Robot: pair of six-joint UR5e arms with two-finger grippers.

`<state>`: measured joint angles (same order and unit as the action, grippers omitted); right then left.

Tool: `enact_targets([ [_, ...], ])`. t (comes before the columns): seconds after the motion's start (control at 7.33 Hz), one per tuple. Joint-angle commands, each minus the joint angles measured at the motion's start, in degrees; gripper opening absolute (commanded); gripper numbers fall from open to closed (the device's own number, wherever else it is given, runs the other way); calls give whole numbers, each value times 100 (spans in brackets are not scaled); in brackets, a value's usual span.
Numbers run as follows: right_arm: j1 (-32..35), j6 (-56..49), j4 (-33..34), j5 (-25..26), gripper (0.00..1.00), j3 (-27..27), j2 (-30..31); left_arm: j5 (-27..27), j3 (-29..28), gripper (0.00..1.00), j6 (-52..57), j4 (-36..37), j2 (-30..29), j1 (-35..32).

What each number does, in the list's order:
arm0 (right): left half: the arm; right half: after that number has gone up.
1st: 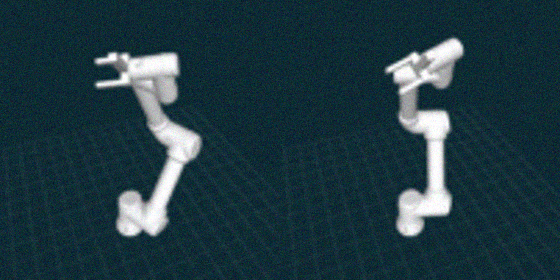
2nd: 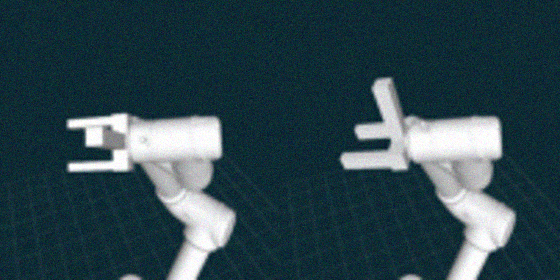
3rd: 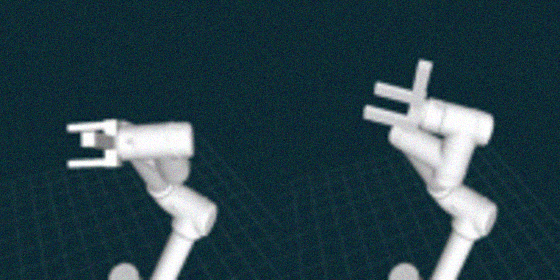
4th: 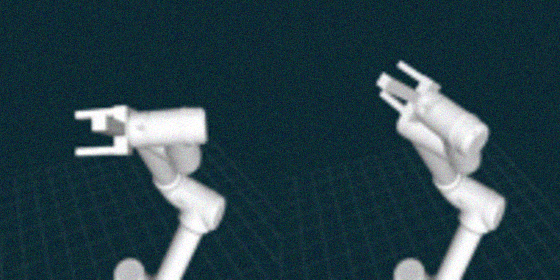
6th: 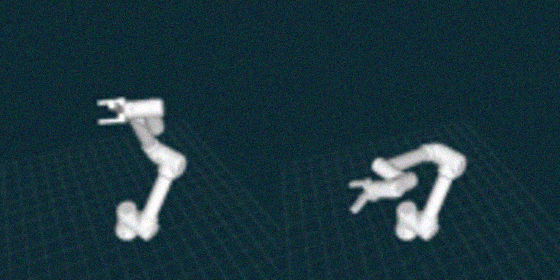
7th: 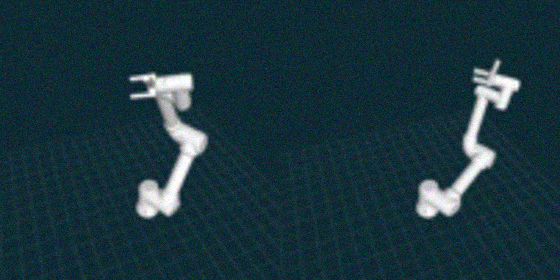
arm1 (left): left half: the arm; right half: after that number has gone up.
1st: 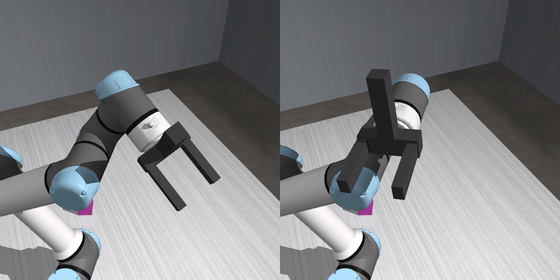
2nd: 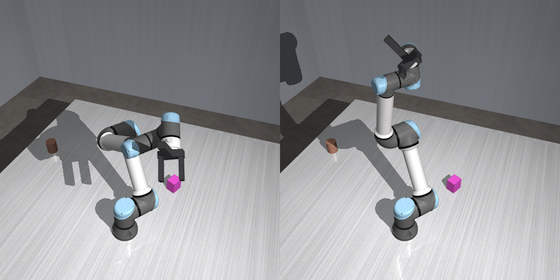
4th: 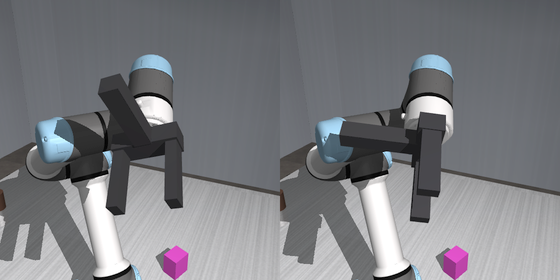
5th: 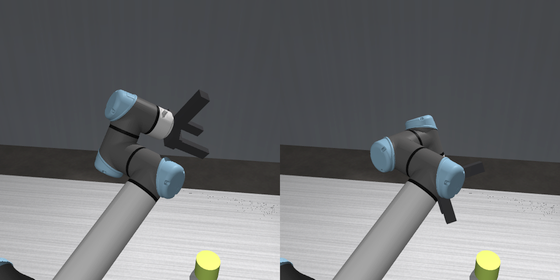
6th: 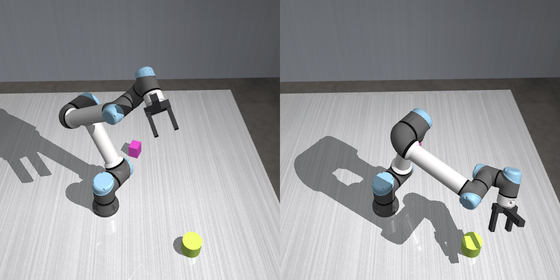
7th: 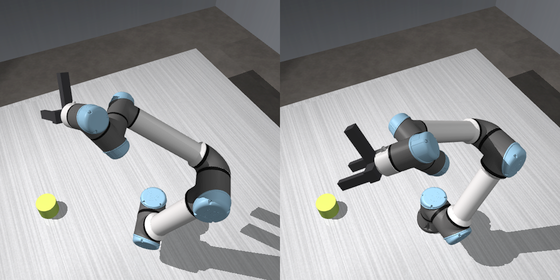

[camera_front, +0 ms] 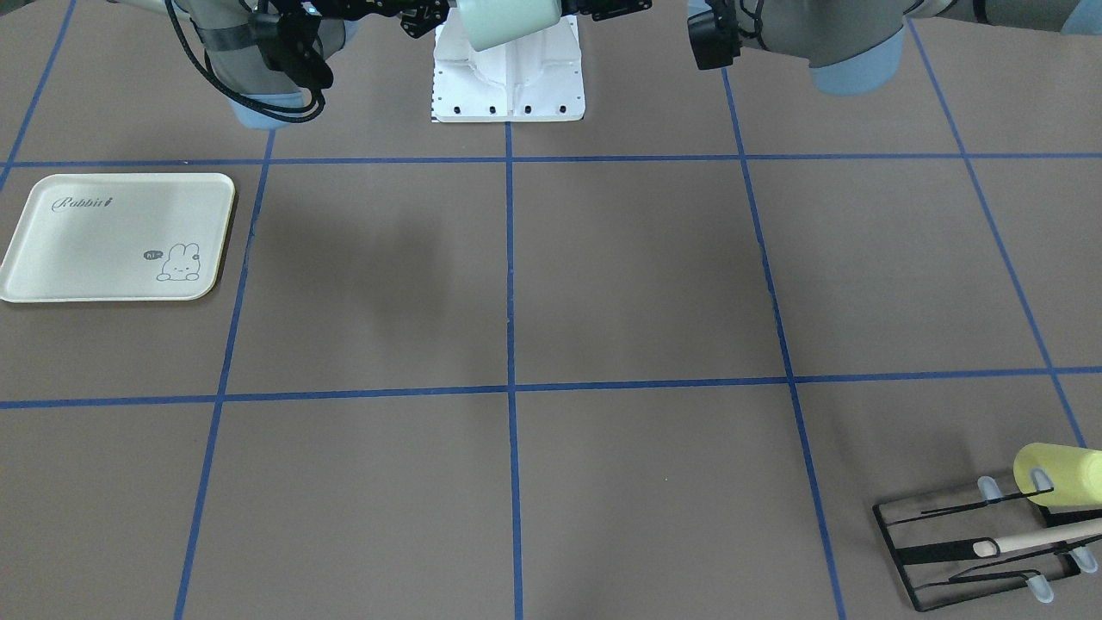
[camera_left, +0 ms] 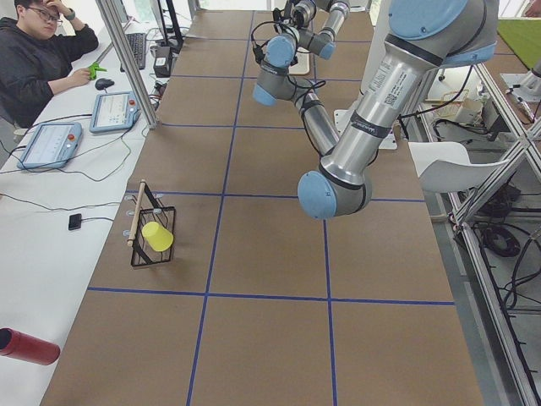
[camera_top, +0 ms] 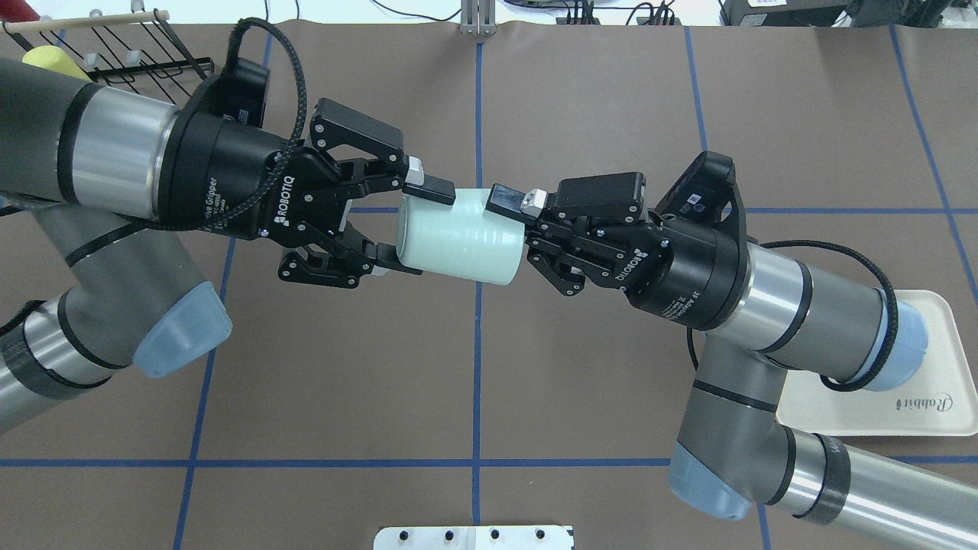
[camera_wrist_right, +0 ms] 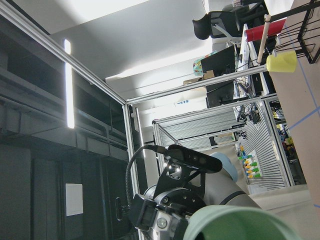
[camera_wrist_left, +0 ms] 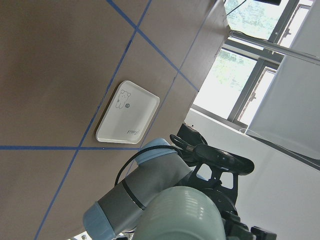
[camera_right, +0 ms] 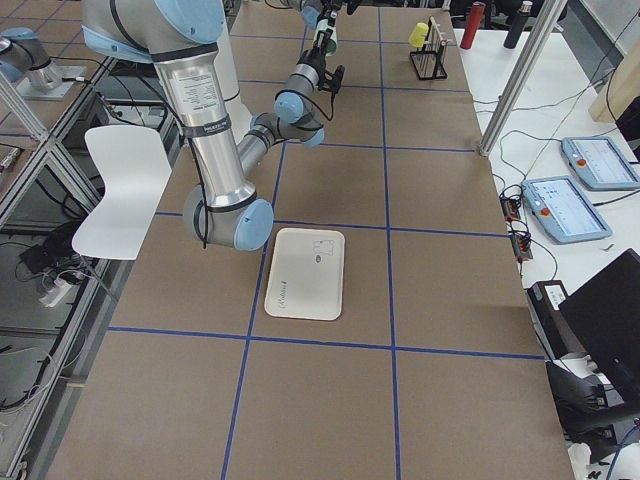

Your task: Left arm grabs green cup and hands to right arm on tray

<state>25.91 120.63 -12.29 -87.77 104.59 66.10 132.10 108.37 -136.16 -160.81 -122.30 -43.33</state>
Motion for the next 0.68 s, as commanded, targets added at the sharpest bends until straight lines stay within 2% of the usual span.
enact_targets([
  [0.0, -68, 31, 69, -4, 0, 0, 17, 0, -1, 100, 2, 6, -4, 0],
  [0.55, -77, 31, 52, -12, 0, 114, 139, 9, 8, 100, 2, -3, 22, 0],
])
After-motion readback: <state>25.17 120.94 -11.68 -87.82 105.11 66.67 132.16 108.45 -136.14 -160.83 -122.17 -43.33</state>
